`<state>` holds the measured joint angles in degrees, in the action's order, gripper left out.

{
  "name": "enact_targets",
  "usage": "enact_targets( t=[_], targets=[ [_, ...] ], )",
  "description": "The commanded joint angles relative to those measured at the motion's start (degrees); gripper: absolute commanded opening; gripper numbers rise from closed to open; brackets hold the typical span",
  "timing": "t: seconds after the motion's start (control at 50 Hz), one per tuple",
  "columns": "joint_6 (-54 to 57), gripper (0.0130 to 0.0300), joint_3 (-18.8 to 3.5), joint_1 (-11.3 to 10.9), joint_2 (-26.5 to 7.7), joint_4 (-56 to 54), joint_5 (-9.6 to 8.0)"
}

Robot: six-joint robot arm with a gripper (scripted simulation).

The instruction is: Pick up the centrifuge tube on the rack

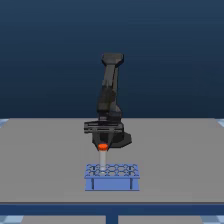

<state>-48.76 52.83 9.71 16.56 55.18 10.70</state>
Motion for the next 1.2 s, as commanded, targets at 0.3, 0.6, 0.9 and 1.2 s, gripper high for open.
enact_targets(
  t=[0.3,0.6,0.9,1.2],
  targets=[
    [-19.37,0.013,-1.48,0.0,1.83,18.02,-1.97],
    [-33.13,0.013,-2.46,0.0,2.92,31.62,-2.33],
    [-46.88,0.013,-3.48,0.0,3.91,45.23,-2.2],
    [-60.63,0.013,-4.66,0.0,4.93,58.82,-1.55]
  ],
)
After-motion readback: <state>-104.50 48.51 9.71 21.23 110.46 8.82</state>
